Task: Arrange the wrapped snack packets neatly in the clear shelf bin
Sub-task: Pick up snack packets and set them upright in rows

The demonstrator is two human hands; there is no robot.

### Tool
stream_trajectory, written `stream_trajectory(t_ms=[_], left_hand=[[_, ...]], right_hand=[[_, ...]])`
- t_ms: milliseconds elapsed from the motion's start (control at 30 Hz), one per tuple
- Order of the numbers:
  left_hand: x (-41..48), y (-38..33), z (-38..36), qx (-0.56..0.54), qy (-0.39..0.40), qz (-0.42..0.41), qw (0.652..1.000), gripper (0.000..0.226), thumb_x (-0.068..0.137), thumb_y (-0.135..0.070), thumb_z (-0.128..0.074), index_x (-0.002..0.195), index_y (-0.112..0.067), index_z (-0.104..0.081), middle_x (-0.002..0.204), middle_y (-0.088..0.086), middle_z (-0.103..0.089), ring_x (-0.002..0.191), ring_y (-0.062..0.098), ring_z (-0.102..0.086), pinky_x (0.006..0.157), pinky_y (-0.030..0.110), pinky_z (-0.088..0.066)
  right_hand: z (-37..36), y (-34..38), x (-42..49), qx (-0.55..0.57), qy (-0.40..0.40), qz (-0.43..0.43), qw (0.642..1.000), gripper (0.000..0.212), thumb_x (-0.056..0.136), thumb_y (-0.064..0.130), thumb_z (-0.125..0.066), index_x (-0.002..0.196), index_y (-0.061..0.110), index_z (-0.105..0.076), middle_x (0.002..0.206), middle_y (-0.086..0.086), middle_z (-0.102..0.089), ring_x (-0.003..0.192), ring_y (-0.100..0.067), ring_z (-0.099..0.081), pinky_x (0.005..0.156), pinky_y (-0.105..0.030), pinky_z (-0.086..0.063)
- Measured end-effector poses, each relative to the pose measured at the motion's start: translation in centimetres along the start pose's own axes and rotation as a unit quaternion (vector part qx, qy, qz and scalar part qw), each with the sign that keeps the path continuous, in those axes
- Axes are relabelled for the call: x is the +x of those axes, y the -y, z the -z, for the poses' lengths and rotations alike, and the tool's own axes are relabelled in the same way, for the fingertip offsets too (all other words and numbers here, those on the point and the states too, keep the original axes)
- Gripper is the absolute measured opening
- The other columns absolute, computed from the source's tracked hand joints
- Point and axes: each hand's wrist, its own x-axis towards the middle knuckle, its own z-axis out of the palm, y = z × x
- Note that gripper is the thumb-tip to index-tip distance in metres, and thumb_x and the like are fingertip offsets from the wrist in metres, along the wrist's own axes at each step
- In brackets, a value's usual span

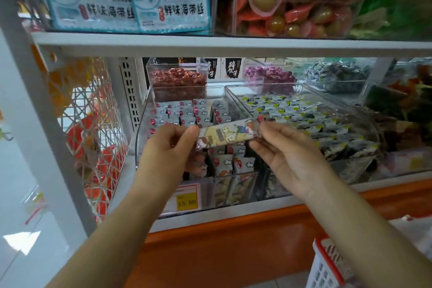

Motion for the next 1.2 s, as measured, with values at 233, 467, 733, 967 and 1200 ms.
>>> stream_trajectory(t_ms=[233,467,733,967,1200], left_hand=[[0.7,0.7,0.4,-0.073,0.026,0.056,0.995,0.029,0.091,-0.035,-0.05,0.092,-0.006,-0.052,0.049,-0.001,-0.056,0.046,0.014,-0.054,0.047,0.023,-0.048],[0.7,0.1,0.7,-0.288,0.075,0.109,0.948,0.016,0.086,0.001,-0.052,0.101,-0.004,-0.055,0.078,0.007,-0.055,0.054,0.007,-0.063,0.054,0.014,-0.052],[0.6,0.6,1.2,-0.17,0.061,0.003,0.984,0.016,0.085,0.004,-0.055,0.094,-0.009,-0.058,0.069,-0.005,-0.06,0.066,0.015,-0.068,0.061,0.018,-0.054],[0.2,0.2,1.1,-0.124,0.051,0.014,0.991,0.015,0.078,-0.03,-0.064,0.083,-0.015,-0.065,0.08,0.0,-0.071,0.078,0.019,-0.07,0.069,0.027,-0.057],[-0.1,-0.2,1.1,-0.022,0.015,-0.028,0.999,0.017,0.082,-0.022,-0.066,0.098,-0.019,-0.062,0.09,0.003,-0.067,0.068,0.005,-0.067,0.051,0.008,-0.045]], right_hand=[[0.4,0.1,0.3,0.008,0.034,-0.016,0.999,0.033,0.06,-0.005,-0.062,0.093,-0.003,-0.063,0.077,-0.012,-0.073,0.066,-0.019,-0.071,0.059,-0.019,-0.056],[0.5,0.1,0.5,0.036,-0.018,-0.016,0.999,0.019,0.08,-0.016,-0.053,0.089,-0.003,-0.063,0.081,-0.015,-0.071,0.067,-0.019,-0.071,0.056,-0.02,-0.055],[0.2,-0.3,0.2,-0.069,0.009,0.055,0.996,0.012,0.069,0.019,-0.07,0.068,0.009,-0.064,0.068,-0.002,-0.065,0.063,-0.015,-0.067,0.061,-0.027,-0.057],[0.0,-0.8,0.3,-0.141,0.007,0.101,0.985,0.009,0.076,0.004,-0.068,0.08,0.001,-0.06,0.086,-0.017,-0.065,0.074,-0.021,-0.07,0.068,-0.03,-0.058],[-0.2,-1.2,0.0,-0.261,0.067,0.123,0.955,0.018,0.085,-0.001,-0.06,0.092,0.015,-0.065,0.103,-0.01,-0.068,0.093,-0.019,-0.069,0.08,-0.036,-0.057]])
